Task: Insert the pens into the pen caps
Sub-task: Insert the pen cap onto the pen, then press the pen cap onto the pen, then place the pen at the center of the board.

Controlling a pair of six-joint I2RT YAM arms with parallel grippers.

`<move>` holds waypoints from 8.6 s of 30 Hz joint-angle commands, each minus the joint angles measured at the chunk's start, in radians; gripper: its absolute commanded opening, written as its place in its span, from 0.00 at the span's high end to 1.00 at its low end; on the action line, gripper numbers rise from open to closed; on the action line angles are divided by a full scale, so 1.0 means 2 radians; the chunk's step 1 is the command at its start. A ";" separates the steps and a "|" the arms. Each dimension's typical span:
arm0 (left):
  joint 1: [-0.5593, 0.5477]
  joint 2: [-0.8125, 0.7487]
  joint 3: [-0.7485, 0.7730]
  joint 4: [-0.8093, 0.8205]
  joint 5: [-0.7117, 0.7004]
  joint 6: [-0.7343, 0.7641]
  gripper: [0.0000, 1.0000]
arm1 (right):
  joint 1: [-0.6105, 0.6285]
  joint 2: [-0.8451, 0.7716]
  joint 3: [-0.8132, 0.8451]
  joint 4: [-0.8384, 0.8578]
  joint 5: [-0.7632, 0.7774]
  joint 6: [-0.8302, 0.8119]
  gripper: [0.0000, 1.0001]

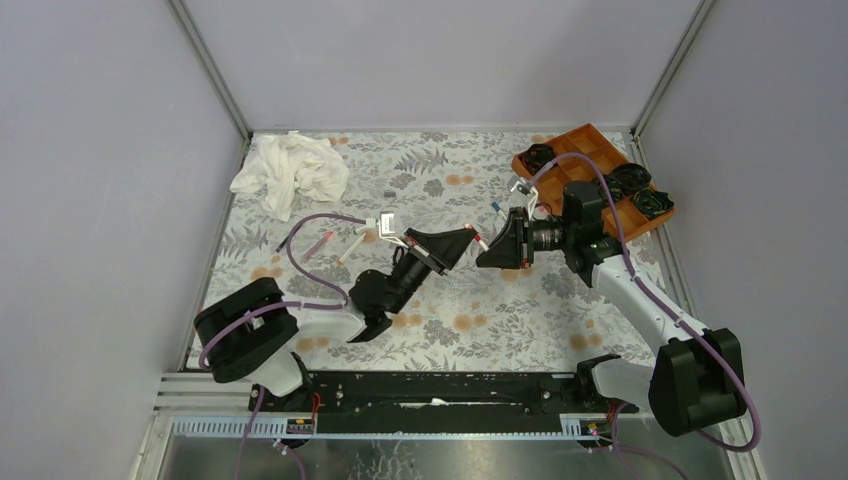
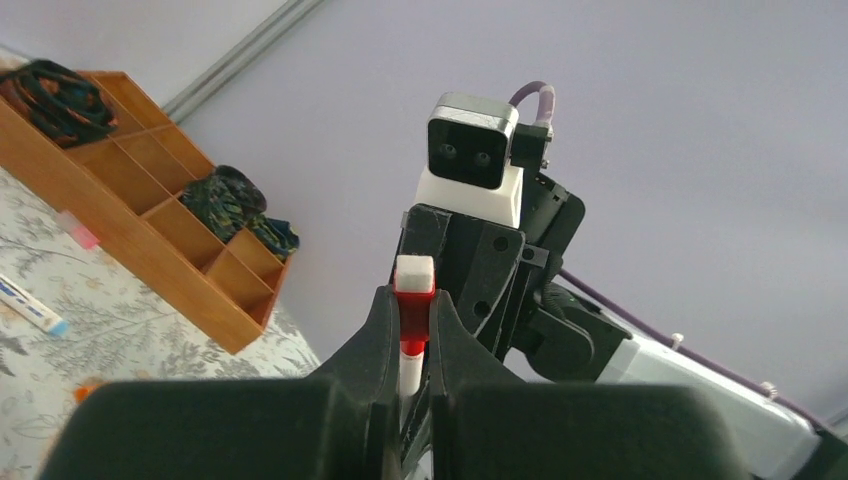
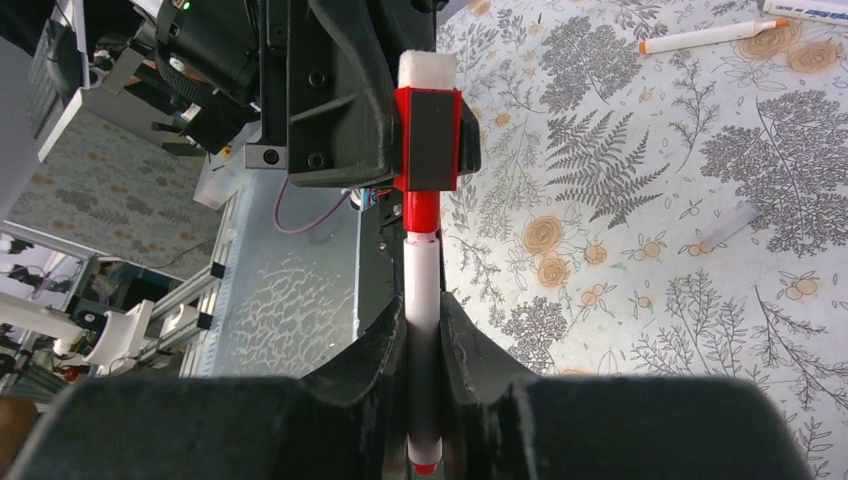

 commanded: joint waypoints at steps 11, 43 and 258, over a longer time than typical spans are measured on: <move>-0.089 0.039 0.008 0.019 0.040 0.081 1.00 | -0.013 -0.028 -0.037 0.157 0.027 0.090 1.00; -0.177 0.067 0.001 0.032 -0.023 0.056 1.00 | -0.039 -0.035 -0.074 0.245 0.010 0.138 1.00; 0.018 -0.519 -0.079 -0.550 -0.006 0.161 0.01 | 0.072 0.129 0.201 -0.238 0.555 -0.171 0.94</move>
